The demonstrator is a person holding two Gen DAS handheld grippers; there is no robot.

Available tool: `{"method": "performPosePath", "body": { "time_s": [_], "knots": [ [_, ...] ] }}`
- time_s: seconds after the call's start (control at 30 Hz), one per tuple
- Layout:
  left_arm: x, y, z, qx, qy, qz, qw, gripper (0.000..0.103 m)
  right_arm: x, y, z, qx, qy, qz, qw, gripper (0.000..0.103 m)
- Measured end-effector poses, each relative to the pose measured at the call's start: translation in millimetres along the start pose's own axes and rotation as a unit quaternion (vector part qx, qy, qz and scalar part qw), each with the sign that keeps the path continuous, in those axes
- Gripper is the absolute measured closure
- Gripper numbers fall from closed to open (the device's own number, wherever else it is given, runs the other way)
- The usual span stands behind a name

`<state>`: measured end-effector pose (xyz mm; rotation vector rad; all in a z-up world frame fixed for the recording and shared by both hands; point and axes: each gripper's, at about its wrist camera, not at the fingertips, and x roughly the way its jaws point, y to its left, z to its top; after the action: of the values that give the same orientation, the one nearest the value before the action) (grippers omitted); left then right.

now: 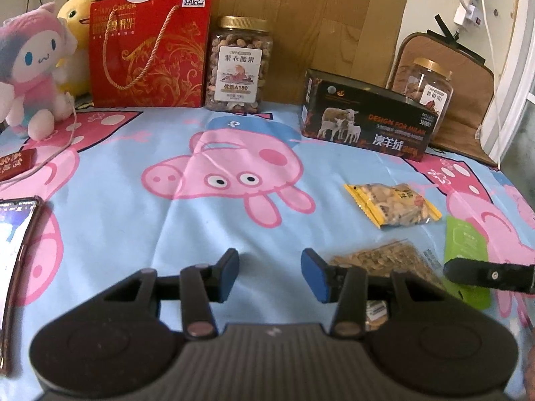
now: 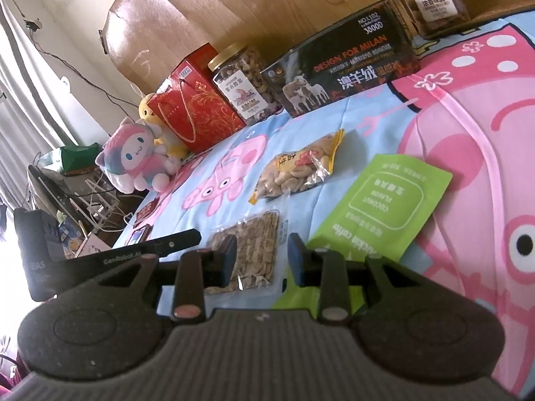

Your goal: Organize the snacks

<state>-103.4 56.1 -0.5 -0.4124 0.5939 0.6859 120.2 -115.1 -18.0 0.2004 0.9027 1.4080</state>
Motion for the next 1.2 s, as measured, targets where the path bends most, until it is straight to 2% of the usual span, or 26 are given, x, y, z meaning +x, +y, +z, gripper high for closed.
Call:
{"method": "performPosePath", "body": {
  "time_s": [0.77,1.0,1.2],
  "knots": [
    [3.0,-0.4,-0.3,0.018,-0.003,0.002,0.9998,0.057,-1.4,4.0,-2.1,-0.006,-0.010,-0.002,1.000,0.065],
    [3.5,-1.6,0.0,0.020,-0.003,0.003,0.9998,0.056,-13.1,7.4,5.5,-0.027,-0.041,-0.004,0.999,0.065],
    [6.8,1.3,6.3,0.015,0.001,-0.009,0.9998,0.056,-18.5,-6.1,14.2,-0.013,-0.059,-0.021,0.998,0.065]
  ]
}}
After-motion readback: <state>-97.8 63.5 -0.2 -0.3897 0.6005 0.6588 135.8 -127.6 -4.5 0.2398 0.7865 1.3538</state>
